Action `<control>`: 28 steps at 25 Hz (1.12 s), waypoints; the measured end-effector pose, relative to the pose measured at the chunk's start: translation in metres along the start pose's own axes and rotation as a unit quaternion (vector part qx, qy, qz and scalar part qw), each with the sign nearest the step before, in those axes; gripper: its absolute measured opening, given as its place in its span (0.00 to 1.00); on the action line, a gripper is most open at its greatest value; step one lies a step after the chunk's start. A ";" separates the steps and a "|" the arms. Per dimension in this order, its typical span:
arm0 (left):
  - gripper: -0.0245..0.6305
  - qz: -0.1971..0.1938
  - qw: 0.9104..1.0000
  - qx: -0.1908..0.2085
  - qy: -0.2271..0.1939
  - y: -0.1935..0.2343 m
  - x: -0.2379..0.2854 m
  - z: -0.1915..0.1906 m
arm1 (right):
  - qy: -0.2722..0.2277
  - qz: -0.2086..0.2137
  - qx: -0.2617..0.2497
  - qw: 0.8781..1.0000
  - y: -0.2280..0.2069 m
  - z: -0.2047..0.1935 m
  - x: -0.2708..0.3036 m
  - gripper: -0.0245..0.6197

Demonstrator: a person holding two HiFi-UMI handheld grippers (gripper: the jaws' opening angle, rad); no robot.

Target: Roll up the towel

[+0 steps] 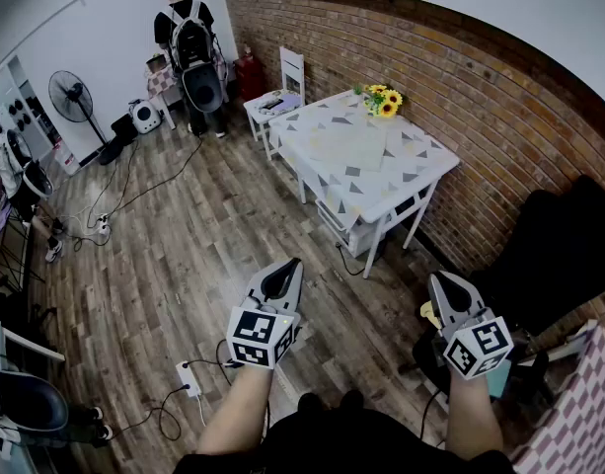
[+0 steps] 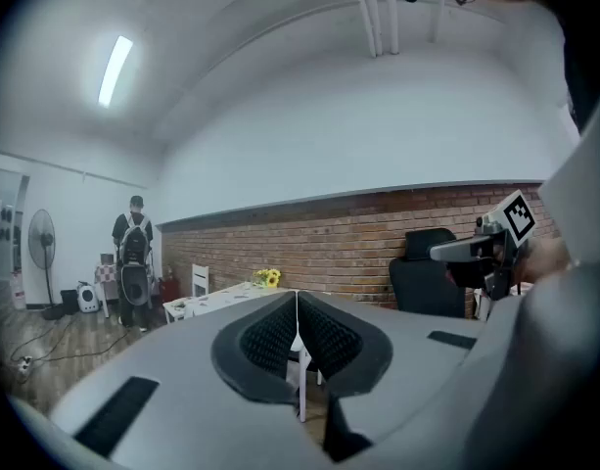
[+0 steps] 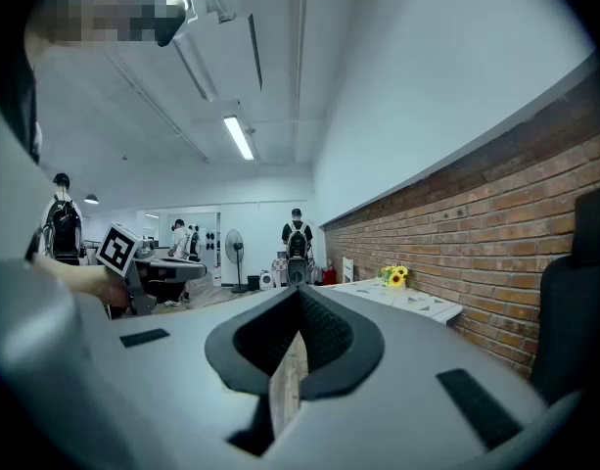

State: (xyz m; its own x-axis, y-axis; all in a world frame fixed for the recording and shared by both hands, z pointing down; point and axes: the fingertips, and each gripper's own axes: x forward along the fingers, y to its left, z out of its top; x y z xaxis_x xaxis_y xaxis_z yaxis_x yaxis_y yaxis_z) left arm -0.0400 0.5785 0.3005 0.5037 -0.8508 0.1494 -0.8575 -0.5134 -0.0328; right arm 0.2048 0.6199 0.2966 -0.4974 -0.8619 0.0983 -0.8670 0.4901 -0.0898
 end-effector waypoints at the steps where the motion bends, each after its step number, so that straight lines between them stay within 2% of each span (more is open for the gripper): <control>1: 0.07 -0.005 1.000 0.003 0.002 -0.005 0.003 0.000 | 0.000 0.001 -0.001 1.000 -0.002 0.000 -0.001 0.05; 8: 0.07 -0.022 1.000 0.008 -0.003 -0.031 0.015 0.004 | 0.000 0.009 0.000 1.000 -0.014 -0.004 -0.007 0.05; 14: 0.07 -0.020 1.000 0.017 0.000 -0.048 0.018 0.001 | -0.011 0.041 0.000 0.999 -0.014 -0.001 -0.015 0.06; 21: 0.07 -0.013 1.000 0.015 0.003 -0.042 0.038 -0.001 | -0.002 0.039 -0.001 0.999 -0.032 -0.008 -0.004 0.07; 28: 0.07 -0.020 1.000 0.001 0.016 -0.018 0.096 -0.017 | 0.029 0.051 0.003 0.998 -0.054 -0.025 0.047 0.08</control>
State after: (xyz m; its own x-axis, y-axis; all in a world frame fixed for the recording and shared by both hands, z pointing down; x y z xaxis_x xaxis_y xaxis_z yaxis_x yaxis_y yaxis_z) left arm 0.0220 0.5083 0.3318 0.5333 -0.8259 0.1829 -0.8368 -0.5467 -0.0291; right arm 0.2278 0.5557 0.3304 -0.5840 -0.7987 0.1449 -0.8118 0.5737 -0.1090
